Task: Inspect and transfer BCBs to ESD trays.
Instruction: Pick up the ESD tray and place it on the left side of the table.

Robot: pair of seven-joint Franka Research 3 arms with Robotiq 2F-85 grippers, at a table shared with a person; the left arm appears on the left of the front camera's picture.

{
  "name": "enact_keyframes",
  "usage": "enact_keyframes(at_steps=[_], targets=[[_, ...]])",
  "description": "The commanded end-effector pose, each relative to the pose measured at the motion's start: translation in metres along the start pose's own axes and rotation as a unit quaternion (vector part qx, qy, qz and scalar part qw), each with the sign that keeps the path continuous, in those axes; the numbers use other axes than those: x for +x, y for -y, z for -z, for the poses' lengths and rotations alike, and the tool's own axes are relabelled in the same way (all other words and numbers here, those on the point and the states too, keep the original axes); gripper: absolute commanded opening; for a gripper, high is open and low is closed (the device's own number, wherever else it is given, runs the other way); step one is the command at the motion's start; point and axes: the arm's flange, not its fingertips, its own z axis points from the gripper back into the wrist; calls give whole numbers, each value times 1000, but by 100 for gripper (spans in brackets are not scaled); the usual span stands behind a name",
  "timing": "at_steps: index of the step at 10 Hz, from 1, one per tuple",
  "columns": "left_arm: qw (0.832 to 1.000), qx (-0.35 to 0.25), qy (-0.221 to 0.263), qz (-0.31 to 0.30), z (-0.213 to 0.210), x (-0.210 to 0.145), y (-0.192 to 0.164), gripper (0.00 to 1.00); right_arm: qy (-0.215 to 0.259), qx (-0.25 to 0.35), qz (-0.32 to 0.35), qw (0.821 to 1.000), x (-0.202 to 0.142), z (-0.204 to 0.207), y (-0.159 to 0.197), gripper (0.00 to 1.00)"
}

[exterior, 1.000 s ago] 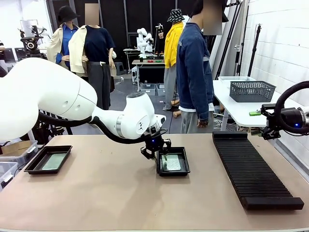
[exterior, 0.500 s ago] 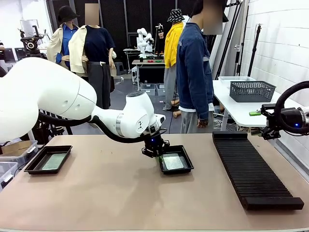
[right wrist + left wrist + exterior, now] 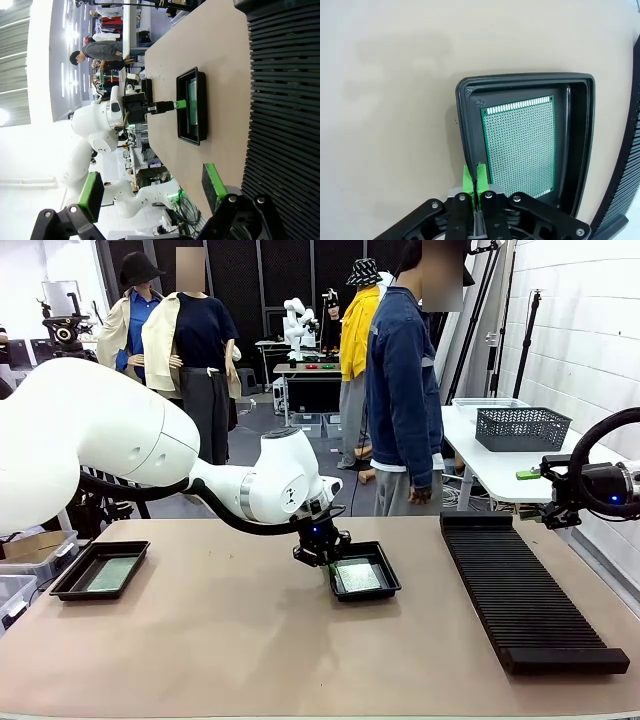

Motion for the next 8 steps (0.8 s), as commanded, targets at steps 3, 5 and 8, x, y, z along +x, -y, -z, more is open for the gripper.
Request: enact_keyframes(at_steps=[3, 5, 8], targets=[[1000, 0, 8, -2, 0, 1, 0, 0, -4, 4, 5, 1000, 4, -1, -2, 100], [1000, 0, 8, -2, 0, 1, 0, 0, -4, 4, 5, 1000, 4, -1, -2, 100], [1000, -1, 4, -1, -11, 6, -16, 0, -4, 4, 5, 1000, 4, -1, -2, 100]])
